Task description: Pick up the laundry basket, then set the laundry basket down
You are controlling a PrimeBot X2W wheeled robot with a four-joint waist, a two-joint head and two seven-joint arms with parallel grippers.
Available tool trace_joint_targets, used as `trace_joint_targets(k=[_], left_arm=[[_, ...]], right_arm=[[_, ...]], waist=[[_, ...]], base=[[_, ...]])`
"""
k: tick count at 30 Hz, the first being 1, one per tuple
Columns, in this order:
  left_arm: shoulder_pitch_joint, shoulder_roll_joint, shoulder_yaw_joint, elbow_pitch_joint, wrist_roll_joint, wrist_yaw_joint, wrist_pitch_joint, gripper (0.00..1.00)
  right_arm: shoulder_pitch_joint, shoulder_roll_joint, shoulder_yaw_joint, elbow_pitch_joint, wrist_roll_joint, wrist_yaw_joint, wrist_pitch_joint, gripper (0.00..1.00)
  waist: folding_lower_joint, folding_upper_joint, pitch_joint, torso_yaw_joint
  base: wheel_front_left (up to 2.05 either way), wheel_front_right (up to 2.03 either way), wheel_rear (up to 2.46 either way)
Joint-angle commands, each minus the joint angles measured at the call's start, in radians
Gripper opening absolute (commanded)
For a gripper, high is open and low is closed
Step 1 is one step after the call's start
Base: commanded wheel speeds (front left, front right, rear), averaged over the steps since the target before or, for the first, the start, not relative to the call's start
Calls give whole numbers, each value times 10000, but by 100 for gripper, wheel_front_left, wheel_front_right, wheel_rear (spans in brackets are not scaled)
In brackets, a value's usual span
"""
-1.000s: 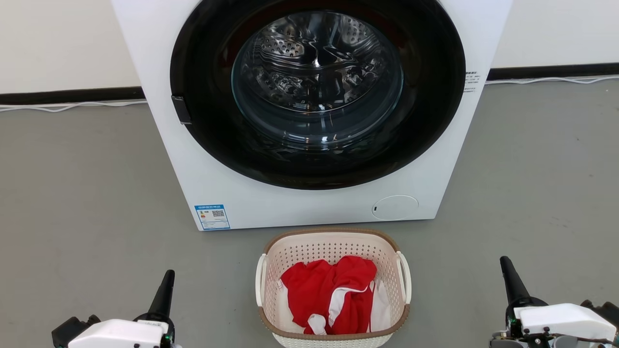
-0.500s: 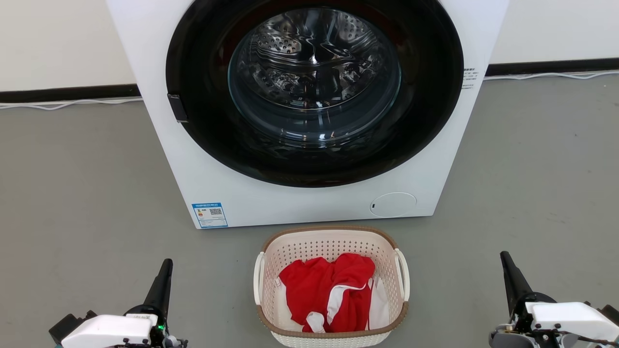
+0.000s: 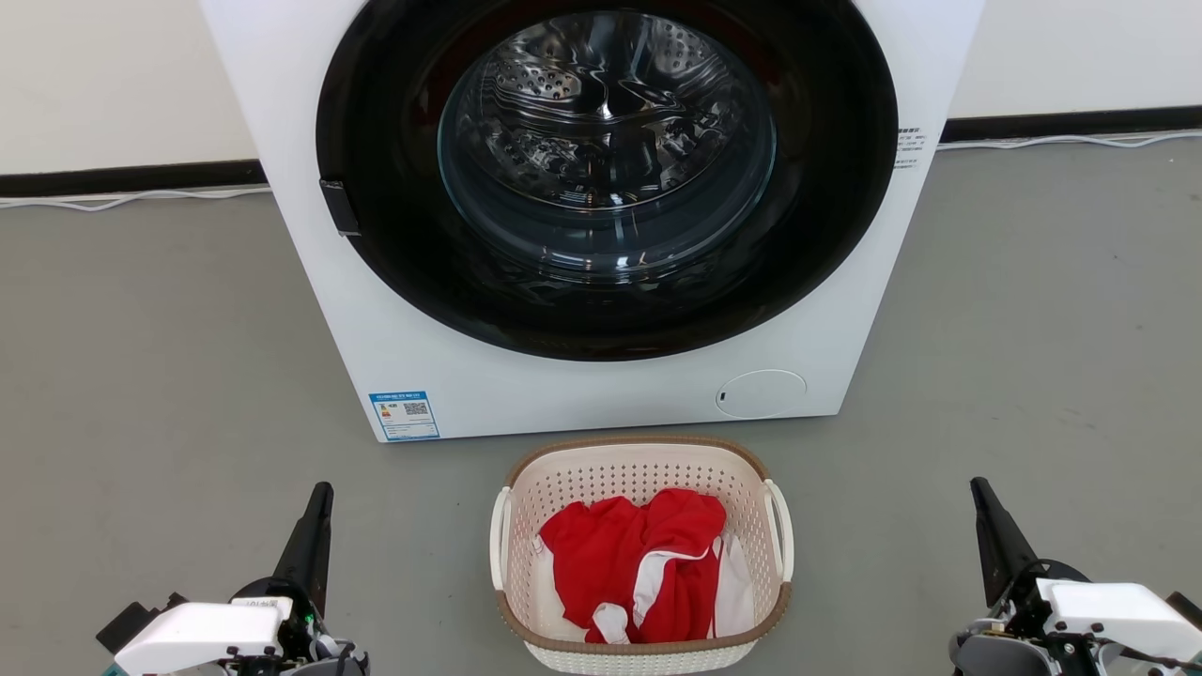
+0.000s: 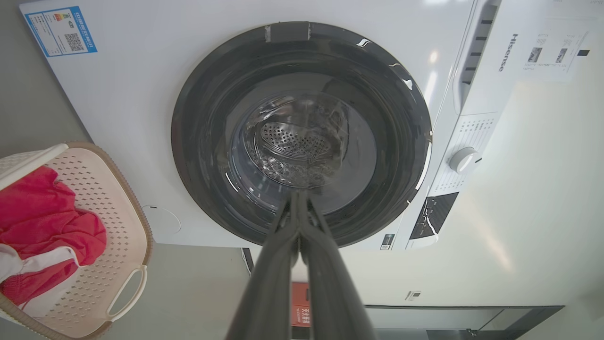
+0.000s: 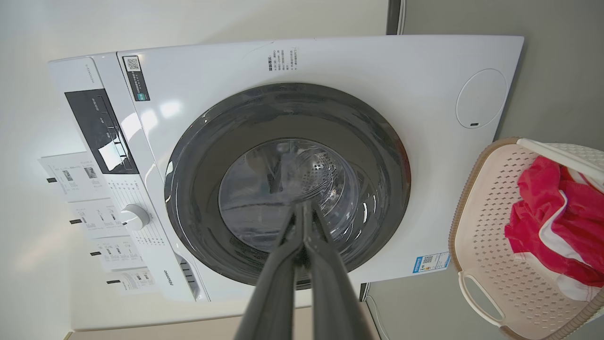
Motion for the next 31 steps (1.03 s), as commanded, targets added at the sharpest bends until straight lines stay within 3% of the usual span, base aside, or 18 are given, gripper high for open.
trace_joint_targets(k=[1, 31], left_arm=[[-552, 102, 311, -292, -44, -75, 65, 0], [-551, 102, 309, -293, -45, -75, 63, 0]], right_arm=[[-579, -127, 179, -313, 63, 73, 78, 0], [-579, -127, 180, -313, 64, 73, 77, 0]], waist=[[0, 0, -1, 0], [0, 0, -1, 0]], base=[[0, 0, 0], [0, 0, 0]])
